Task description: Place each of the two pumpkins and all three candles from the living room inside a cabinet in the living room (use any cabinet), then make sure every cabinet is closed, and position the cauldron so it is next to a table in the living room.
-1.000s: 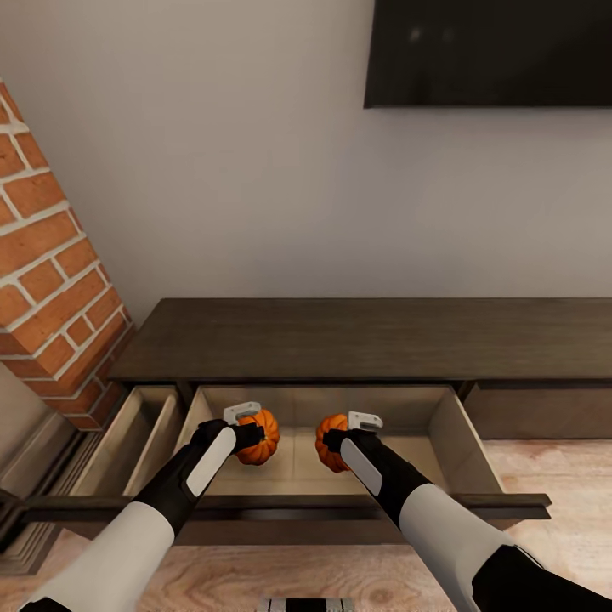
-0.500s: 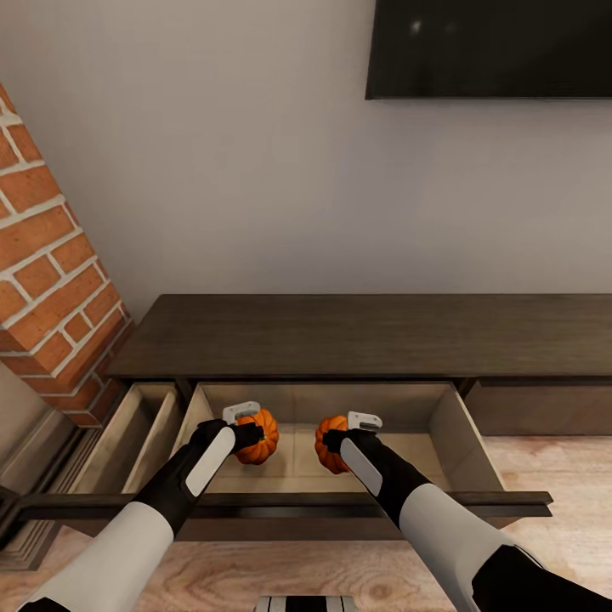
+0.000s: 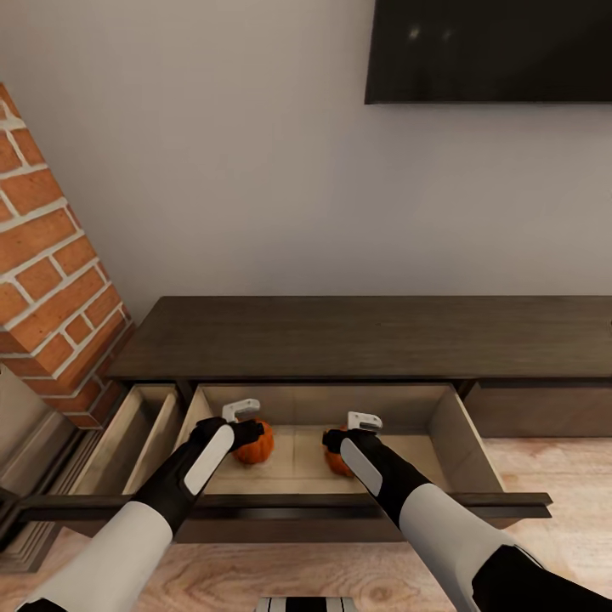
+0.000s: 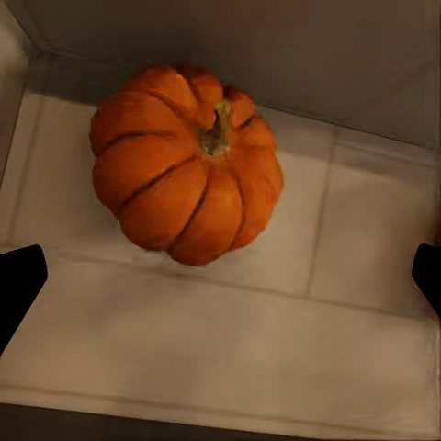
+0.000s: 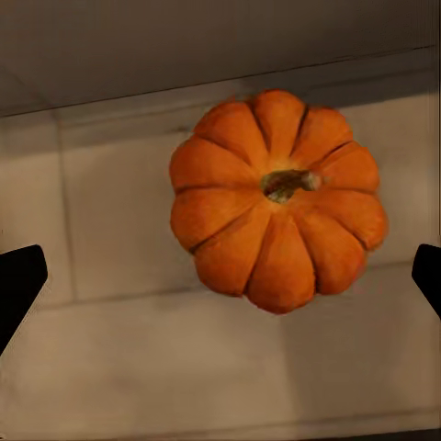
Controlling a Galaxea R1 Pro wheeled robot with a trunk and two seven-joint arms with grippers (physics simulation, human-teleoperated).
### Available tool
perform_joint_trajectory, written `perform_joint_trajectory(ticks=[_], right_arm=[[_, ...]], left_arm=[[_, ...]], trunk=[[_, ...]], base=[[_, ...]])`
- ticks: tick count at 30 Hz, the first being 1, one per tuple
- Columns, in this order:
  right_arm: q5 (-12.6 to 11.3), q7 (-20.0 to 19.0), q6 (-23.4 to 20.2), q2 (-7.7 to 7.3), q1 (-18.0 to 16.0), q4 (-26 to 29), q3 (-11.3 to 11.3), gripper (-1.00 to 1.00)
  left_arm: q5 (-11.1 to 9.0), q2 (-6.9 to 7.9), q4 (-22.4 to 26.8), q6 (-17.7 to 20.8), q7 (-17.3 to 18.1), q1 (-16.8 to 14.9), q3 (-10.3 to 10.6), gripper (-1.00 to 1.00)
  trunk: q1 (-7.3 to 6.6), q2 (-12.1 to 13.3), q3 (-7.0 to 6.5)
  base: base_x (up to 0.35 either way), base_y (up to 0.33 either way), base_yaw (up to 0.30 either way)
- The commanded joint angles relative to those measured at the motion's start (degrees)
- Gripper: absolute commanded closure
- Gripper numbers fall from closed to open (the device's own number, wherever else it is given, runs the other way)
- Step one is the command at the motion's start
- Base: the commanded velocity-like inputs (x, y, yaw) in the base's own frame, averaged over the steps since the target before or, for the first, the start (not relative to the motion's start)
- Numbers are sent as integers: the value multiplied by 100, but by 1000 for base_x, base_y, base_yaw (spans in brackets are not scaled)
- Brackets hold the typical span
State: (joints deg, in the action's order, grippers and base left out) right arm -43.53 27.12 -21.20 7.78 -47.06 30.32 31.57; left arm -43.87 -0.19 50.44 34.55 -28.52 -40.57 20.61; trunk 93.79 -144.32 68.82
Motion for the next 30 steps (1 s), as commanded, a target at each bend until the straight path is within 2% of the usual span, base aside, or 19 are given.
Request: perform_joint_trajectory(ticks=[1,13,30], right_arm=[[-43,47,-16,-5,-5,9,34,-100],[-42,47,-13,-5,-5,9,34,-100],[-42,20,49,-12,-5,17,33,-100]], left_arm=[[-65,2,67,6,-57,-3,13,-100],[-76,-2,133,16,-56,-3,19,-100],[-113,3,256,85,-49,-3,4,-100]], trunk=[[-3,0,-18],[-34,16,-284],[-78,38,-660]], base=[[0,0,0],[-1,0,0],[-103,0,0]])
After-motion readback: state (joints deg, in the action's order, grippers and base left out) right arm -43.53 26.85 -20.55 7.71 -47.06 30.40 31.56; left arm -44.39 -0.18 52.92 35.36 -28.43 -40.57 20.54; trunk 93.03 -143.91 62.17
